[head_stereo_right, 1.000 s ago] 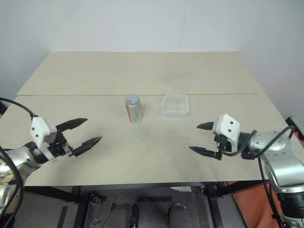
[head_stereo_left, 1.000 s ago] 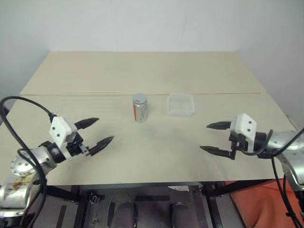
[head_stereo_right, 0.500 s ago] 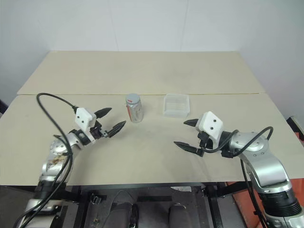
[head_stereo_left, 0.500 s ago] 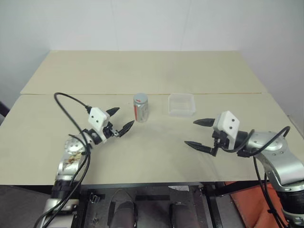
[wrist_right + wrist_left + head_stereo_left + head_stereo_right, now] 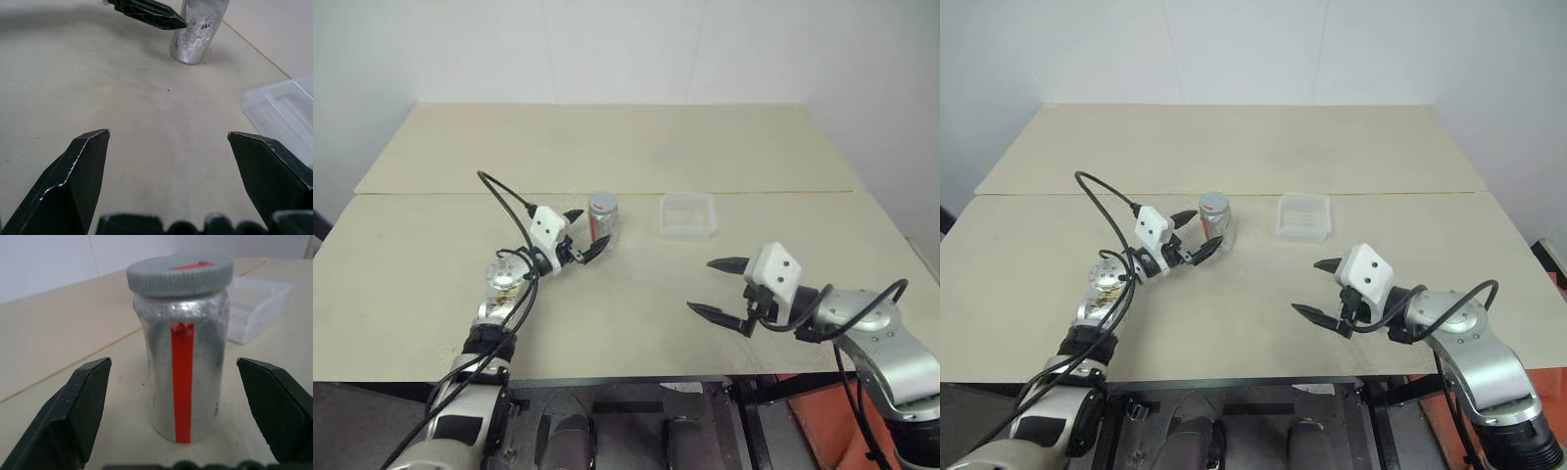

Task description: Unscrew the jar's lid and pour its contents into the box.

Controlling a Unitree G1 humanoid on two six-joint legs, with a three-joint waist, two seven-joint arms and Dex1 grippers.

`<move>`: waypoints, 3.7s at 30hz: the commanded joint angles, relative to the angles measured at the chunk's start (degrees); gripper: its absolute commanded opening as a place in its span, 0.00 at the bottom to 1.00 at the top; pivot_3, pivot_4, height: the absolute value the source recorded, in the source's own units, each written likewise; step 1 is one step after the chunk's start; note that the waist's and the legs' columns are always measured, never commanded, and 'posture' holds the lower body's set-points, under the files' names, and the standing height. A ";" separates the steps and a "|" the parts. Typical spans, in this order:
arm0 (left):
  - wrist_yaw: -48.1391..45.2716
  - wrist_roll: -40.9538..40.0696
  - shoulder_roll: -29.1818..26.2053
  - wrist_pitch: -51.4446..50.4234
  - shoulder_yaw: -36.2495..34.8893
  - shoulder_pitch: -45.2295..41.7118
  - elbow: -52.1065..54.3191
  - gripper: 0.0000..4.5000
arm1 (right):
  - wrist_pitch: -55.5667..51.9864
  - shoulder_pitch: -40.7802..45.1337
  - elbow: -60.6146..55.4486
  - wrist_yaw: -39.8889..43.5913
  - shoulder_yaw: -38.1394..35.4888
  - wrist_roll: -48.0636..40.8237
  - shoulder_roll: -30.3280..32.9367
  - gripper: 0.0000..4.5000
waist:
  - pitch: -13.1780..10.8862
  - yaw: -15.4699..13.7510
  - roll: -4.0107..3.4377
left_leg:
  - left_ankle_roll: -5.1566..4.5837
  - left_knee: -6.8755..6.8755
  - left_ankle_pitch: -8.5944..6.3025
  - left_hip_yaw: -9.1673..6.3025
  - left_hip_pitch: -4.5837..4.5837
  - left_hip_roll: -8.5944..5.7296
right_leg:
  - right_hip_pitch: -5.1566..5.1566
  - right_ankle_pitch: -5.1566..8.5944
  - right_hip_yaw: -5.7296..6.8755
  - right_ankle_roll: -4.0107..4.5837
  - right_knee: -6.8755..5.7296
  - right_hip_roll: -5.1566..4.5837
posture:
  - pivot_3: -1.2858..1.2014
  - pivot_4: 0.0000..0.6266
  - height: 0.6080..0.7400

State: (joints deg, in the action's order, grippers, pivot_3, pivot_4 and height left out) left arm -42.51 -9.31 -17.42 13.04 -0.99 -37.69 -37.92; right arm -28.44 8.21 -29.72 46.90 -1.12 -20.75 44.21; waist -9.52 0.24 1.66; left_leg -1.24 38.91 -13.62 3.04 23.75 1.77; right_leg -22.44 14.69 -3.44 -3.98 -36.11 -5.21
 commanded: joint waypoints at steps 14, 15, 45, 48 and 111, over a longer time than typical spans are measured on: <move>1.86 0.40 3.22 9.22 -2.26 -6.54 -12.24 1.00 | 0.28 0.57 -1.44 -2.08 -1.52 0.39 0.41 1.00 | -0.01 -0.29 0.01 | 0.00 0.02 0.00 0.00 0.02 -0.02 | 0.00 -0.01 0.01 -0.03 0.01 0.00 | 0.52 0.24 1.00; 1.80 0.32 3.33 9.38 -2.30 -6.82 -12.79 1.00 | 0.35 0.70 -1.27 -2.05 -1.45 0.46 0.40 1.00 | -0.01 -0.28 0.01 | 0.00 0.02 0.00 -0.01 0.02 -0.02 | 0.00 -0.01 0.01 -0.03 0.01 0.00 | 0.52 0.24 1.00; -8.38 -3.96 3.30 0.03 2.69 9.03 16.77 0.43 | -10.96 20.37 4.29 -18.69 4.96 -0.11 -23.38 1.00 | 0.00 0.31 0.00 | 0.03 0.00 0.02 -0.06 0.12 0.05 | -0.23 -0.03 0.00 -0.02 -0.12 0.01 | 0.52 0.24 1.00; -7.59 -4.32 3.73 -3.09 3.24 10.53 21.50 0.43 | -10.46 21.14 4.67 -19.75 7.18 0.87 -25.85 1.00 | 0.00 -0.15 -0.01 | 0.02 0.04 0.02 -0.06 0.16 0.01 | -0.21 -0.03 0.02 -0.01 -0.11 -0.03 | 0.52 0.24 1.00; -32.25 -19.66 -7.29 -22.48 9.39 14.03 42.44 0.43 | 12.90 34.35 30.60 41.76 11.46 -10.43 -10.96 0.61 | 0.00 0.53 -0.03 | 0.01 0.01 0.02 -0.07 0.09 0.08 | -0.19 -0.03 0.02 0.00 -0.05 0.05 | 0.52 0.24 1.00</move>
State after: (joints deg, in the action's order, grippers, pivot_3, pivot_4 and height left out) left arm -73.74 -27.32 -24.91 -10.35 9.25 -22.48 3.18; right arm -17.85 41.90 -0.89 86.40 10.77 -32.18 32.88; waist -9.51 0.77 1.64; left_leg -1.23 38.92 -13.60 2.97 23.84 1.85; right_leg -22.63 14.66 -3.42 -3.98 -36.16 -5.15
